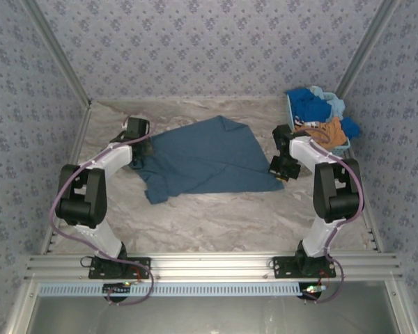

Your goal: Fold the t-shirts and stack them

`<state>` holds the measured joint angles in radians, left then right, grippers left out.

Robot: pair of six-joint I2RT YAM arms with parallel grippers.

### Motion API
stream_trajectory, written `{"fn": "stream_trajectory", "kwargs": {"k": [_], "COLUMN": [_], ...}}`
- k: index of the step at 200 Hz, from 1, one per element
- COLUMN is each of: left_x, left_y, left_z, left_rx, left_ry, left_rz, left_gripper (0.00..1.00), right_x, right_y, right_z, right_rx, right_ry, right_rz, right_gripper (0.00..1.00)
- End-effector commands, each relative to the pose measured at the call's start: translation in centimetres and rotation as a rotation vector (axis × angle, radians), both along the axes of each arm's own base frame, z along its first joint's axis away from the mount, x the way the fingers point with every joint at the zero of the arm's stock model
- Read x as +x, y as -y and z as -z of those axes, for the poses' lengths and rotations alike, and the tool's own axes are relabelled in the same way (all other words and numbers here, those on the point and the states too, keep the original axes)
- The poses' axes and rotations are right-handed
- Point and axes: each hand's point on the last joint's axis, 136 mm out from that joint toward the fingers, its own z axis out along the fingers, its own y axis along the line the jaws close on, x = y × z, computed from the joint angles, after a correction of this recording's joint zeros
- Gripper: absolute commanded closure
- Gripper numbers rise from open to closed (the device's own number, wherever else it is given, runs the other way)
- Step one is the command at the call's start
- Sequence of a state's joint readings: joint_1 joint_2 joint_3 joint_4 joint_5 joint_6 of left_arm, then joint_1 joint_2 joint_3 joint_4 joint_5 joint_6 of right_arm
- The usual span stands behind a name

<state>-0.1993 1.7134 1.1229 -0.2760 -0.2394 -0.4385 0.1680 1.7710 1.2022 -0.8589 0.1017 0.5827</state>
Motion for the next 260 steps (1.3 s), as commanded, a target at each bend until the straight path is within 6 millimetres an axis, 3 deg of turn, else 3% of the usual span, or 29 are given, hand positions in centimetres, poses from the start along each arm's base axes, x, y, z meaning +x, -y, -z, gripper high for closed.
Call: {"fn": "stream_trajectory", "kwargs": {"k": [1,37,74,81,130,172,211,229,245,250,260], "left_x": [1.3,1.0,-0.1,-0.3,-2.3,-3.8,0.4,2.8,4.0,4.3,4.7], "left_y": [0.2,0.3,-1.6,-2.1,-4.3,-6.5,-7.8,-8.4,-10.2,-10.7,-11.6], "left_z": [-3.0,-3.1,-3.9,-3.6,-1.8,0.0,-3.1,-3.9,-3.9,-4.0,-4.4], "left_rx": [-0.002,-0.008,-0.071,-0.089,-0.153,-0.181,-0.201,-0.201,-0.185,-0.188,-0.19], "left_ry": [0.093,0.077,0.073,0.061,0.018,-0.038,0.023,0.035,0.024,0.023,0.025], "left_rz": [-0.007,0.01,-0.014,-0.026,-0.089,-0.155,-0.144,-0.15,-0.206,-0.225,-0.26], "left_gripper": [0.95,0.95,0.94,0.94,0.93,0.92,0.93,0.93,0.92,0.87,0.65], "right_x": [-0.7,-0.7,0.1,-0.9,-1.0,-1.8,-1.1,-0.6,-0.2,-0.1,0.0], "right_y": [0.9,0.9,0.8,0.6,-2.4,-2.8,-2.4,-2.4,-2.3,-2.4,-2.6], "right_z": [-0.3,-0.1,-1.3,-0.7,-1.6,-1.4,-2.4,-2.5,-2.8,-2.9,-3.0], "right_rx": [-0.054,-0.054,-0.085,-0.088,-0.081,-0.055,-0.044,-0.027,-0.019,-0.011,0.001], "right_ry": [-0.036,-0.029,0.041,0.019,0.065,0.073,0.115,0.122,0.131,0.134,0.136], "right_rz": [-0.005,0.002,-0.01,-0.018,-0.094,-0.113,-0.134,-0.129,-0.122,-0.124,-0.126], "right_gripper": [1.0,1.0,1.0,1.0,1.0,1.0,1.0,1.0,1.0,1.0,1.0]}}
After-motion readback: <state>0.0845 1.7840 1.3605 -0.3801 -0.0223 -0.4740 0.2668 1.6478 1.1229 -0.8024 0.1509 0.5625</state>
